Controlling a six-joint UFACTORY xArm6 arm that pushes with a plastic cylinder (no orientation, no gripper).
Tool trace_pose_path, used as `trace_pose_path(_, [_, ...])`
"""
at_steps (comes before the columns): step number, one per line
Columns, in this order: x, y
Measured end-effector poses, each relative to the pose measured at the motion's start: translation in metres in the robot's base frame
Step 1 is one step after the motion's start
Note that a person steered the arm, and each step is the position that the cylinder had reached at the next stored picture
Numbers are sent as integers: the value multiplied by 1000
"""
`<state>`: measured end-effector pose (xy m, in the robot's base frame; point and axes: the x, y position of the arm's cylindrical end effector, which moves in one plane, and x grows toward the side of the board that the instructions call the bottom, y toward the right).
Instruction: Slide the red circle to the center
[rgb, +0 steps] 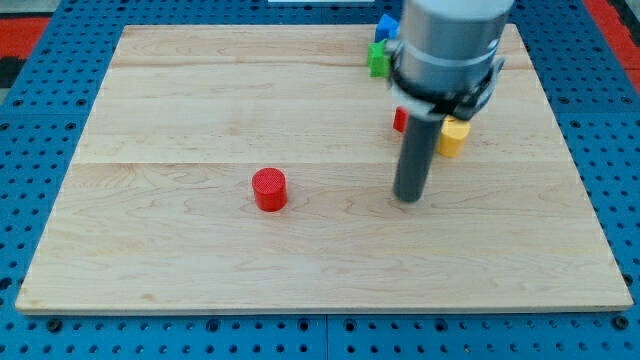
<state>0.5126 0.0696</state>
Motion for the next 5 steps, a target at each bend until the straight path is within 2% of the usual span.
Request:
trace_pose_path(1, [45, -83])
trace_pose_path(2, [53, -148])
trace_pose_path(3, [37, -165])
trace_pose_path(5, [-39, -151])
